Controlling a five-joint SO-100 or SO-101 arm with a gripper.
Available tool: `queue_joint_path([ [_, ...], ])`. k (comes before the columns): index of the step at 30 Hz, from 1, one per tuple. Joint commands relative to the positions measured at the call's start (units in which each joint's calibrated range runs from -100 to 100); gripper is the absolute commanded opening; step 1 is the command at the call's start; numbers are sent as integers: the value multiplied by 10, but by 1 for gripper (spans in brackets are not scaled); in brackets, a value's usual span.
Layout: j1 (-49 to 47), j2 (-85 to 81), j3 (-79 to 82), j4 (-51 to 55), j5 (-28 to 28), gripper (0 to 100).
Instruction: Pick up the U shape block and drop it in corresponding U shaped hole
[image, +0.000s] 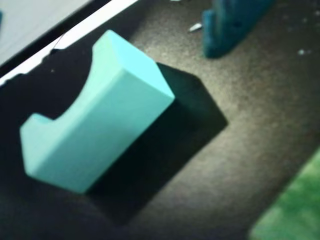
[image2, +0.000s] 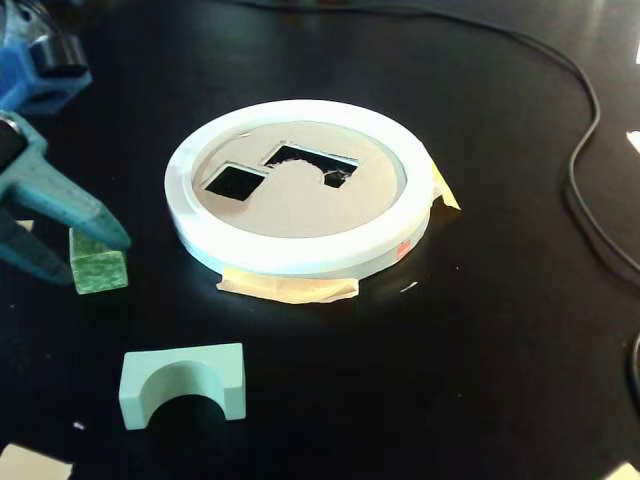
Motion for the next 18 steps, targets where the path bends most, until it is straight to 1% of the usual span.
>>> queue_joint_path([
  [1, 8, 10, -92, -50, -50, 68],
  [4, 8, 10, -93, -52, -63, 68],
  [9, 8, 18, -97, -53, -122, 68],
  [11, 7, 45, -128, -53, -142, 68],
  [14, 7, 123, -204, -53, -156, 68],
  [18, 8, 365, -365, -48, -162, 68],
])
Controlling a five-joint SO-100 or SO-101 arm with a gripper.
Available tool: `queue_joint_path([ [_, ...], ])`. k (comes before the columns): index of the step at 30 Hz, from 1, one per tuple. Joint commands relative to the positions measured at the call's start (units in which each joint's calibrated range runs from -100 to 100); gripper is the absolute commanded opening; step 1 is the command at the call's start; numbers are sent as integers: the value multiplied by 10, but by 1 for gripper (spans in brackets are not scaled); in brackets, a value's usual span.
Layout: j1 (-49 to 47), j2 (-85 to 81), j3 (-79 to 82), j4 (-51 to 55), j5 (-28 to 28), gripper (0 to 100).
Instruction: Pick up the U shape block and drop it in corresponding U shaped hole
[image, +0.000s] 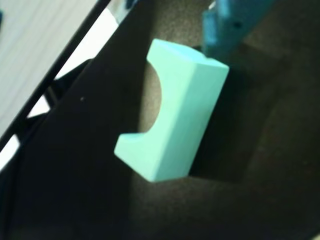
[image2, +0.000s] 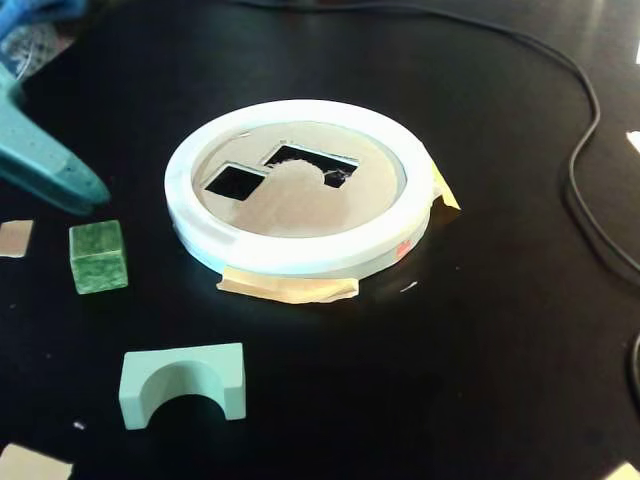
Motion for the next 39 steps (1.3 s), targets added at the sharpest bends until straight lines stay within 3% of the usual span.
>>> queue_joint_path([
  [1, 11, 283, -227, -17, -19, 68],
  [7, 6, 592, -413, -9, -123, 68],
  [16, 12, 770, -460, -21, -183, 68],
  [32, 39, 949, -562, -21, -180, 66],
  [35, 43, 949, -562, -22, -180, 59],
  [39, 43, 949, -562, -22, -180, 35],
])
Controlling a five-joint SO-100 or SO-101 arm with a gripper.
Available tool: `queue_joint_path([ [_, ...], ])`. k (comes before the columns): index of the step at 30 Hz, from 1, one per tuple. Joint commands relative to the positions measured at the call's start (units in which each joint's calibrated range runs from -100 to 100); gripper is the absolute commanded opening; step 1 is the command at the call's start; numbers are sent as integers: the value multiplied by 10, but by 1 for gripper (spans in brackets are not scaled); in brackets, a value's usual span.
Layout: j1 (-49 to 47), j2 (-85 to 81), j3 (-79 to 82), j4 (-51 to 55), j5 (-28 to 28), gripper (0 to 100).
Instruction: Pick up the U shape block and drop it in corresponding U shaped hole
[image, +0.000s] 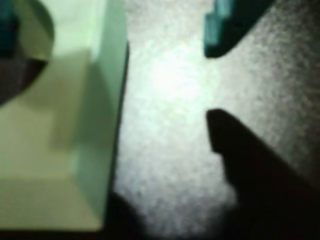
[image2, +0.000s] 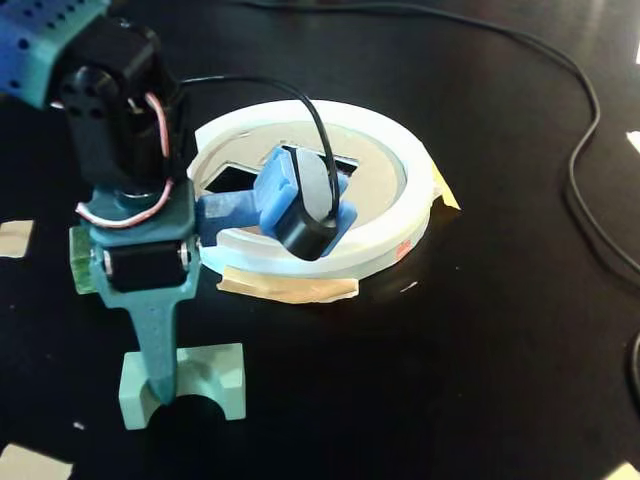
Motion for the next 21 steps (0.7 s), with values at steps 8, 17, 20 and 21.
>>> queue_joint_path([
  [8, 14, -3, -51, -14, 0, 18],
  [17, 14, -3, -51, -14, 0, 6],
  [20, 14, -8, -51, -13, 0, 7],
  [21, 14, -9, -51, -13, 0, 7],
])
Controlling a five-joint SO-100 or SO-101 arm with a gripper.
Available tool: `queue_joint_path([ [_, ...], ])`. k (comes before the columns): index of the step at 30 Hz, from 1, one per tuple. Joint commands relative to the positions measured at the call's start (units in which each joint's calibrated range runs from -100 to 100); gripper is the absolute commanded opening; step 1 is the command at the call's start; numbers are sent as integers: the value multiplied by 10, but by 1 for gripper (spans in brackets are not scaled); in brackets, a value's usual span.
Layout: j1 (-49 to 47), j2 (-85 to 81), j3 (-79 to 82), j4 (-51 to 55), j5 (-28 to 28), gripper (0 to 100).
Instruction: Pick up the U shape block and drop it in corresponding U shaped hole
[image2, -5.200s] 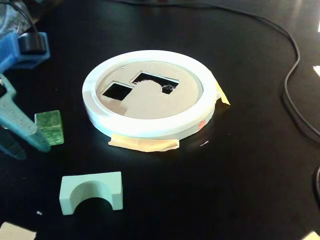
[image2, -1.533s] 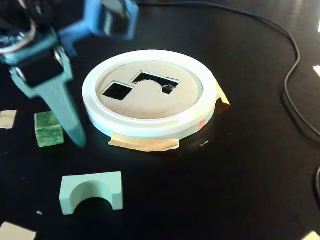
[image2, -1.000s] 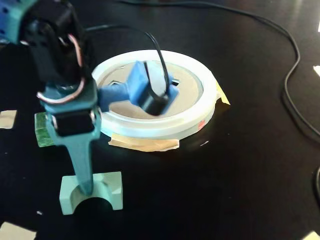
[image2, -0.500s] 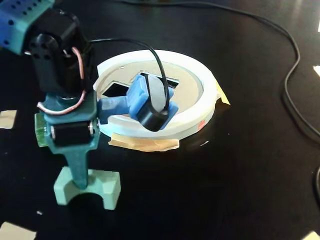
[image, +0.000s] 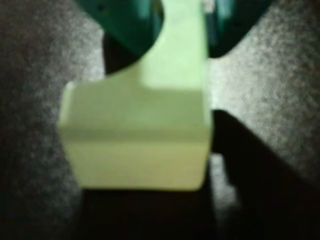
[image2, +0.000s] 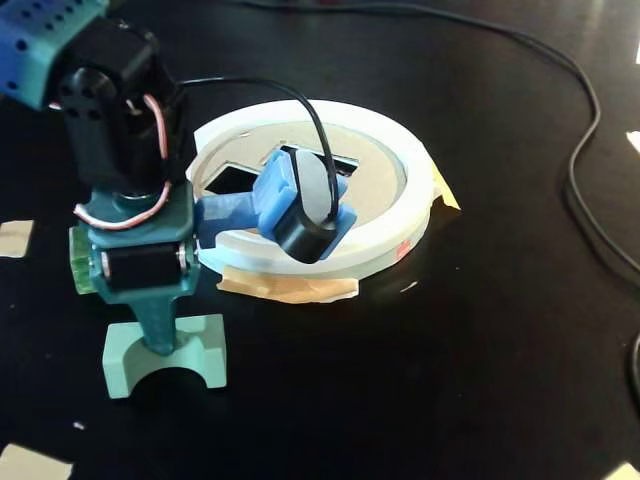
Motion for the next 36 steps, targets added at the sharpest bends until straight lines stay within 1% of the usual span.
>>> queue_joint_path([
  [1, 6, -12, -51, -13, 0, 7],
  [7, 22, -2, -51, -14, -3, 6],
  [10, 31, -23, -52, -2, 0, 6],
  [14, 15, -94, -42, 4, -4, 7],
  [19, 25, -193, -54, 94, -12, 8],
  [20, 25, -214, -54, 105, -21, 8],
  [23, -8, -283, -53, 128, -75, 8],
  [25, -63, -315, -53, 138, -104, 8],
  [26, -114, -335, -53, 137, -131, 8],
  [30, -226, -341, -65, 131, -201, 8],
  [31, -271, -332, -81, 130, -221, 8],
  [33, -312, -319, -106, 130, -239, 8],
  [36, -342, -262, -166, 129, -263, 7],
])
